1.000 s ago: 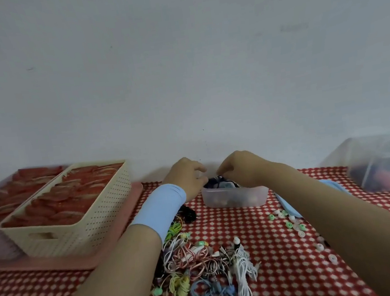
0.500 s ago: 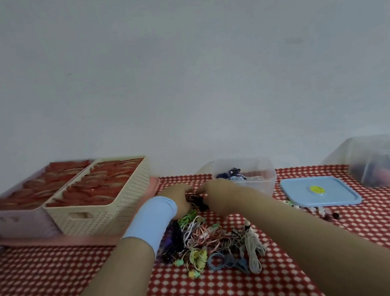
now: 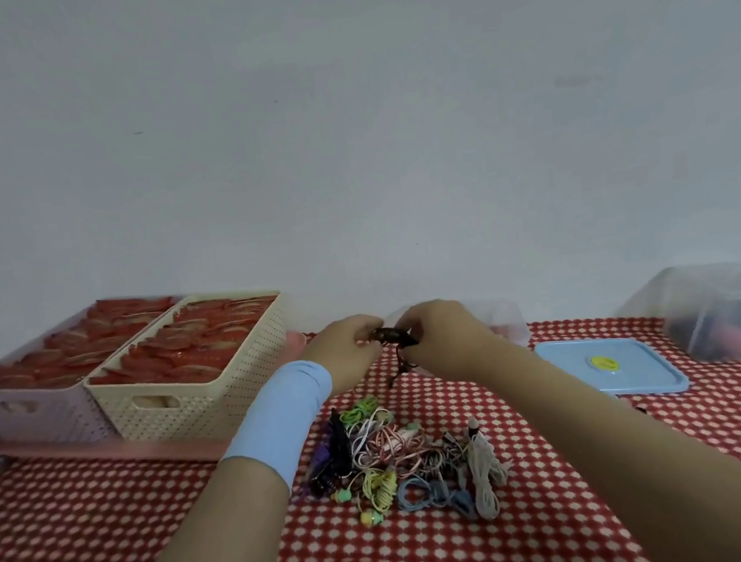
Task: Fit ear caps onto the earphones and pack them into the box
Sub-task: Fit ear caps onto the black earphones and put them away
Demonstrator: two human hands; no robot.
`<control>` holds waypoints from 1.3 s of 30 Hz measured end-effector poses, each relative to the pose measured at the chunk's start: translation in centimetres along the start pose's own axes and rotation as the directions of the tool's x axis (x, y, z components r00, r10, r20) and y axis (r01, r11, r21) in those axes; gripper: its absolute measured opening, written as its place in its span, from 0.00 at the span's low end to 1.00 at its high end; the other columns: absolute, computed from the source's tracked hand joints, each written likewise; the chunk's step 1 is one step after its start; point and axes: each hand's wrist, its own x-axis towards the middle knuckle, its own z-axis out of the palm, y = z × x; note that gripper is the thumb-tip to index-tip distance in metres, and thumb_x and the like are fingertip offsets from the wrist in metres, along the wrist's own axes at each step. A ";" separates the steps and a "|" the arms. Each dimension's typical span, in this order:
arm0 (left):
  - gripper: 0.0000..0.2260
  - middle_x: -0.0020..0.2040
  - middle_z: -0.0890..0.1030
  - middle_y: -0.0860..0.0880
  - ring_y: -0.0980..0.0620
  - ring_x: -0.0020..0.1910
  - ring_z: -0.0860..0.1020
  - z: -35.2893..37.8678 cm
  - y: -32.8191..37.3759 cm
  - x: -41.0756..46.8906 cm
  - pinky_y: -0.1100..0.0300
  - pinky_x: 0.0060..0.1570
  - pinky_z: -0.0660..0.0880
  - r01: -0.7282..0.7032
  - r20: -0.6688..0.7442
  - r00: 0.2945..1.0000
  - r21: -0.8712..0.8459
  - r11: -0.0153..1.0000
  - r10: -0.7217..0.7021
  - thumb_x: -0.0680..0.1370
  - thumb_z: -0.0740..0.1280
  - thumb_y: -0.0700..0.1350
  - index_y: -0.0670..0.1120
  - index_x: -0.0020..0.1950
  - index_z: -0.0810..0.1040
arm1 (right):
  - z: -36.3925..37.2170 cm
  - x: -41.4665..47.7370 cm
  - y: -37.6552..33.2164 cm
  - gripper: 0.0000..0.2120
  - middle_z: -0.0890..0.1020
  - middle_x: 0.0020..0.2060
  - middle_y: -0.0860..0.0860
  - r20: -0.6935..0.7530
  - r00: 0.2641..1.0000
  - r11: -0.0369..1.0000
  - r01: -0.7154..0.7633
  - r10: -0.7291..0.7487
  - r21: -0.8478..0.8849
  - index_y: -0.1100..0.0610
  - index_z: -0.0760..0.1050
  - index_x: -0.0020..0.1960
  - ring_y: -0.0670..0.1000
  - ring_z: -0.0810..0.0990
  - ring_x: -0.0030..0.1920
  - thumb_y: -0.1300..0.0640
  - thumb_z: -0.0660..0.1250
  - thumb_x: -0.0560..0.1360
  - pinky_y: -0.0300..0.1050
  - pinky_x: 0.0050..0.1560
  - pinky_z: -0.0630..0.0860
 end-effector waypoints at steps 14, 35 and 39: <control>0.07 0.44 0.85 0.42 0.49 0.39 0.84 5.2 11.5 -0.1 0.56 0.42 0.83 -0.090 -0.033 0.996 -0.524 0.847 0.086 0.78 0.68 0.37 0.40 0.55 0.79 | -8.7 -8.0 10.1 0.21 0.87 0.51 0.55 0.095 0.992 0.608 -0.125 0.082 0.784 0.53 0.75 0.67 0.54 0.86 0.52 0.62 0.73 0.77 0.51 0.58 0.80; 0.19 0.48 0.82 0.50 0.49 0.49 0.81 9.6 11.2 -0.6 0.56 0.52 0.77 0.049 0.317 0.931 0.383 0.923 -0.181 0.74 0.69 0.59 0.45 0.52 0.83 | -8.9 -9.5 14.5 0.14 0.88 0.42 0.47 0.413 0.896 0.964 -0.233 0.160 0.131 0.51 0.80 0.62 0.48 0.87 0.37 0.54 0.73 0.77 0.44 0.39 0.80; 0.09 0.59 0.81 0.56 0.55 0.54 0.79 9.1 12.3 -1.0 0.60 0.56 0.74 -0.088 0.210 0.977 0.254 0.963 0.034 0.77 0.69 0.51 0.55 0.56 0.83 | -10.4 -9.8 15.8 0.08 0.87 0.41 0.44 0.314 0.931 0.978 -0.204 0.184 0.032 0.47 0.84 0.53 0.43 0.84 0.34 0.58 0.73 0.77 0.39 0.43 0.80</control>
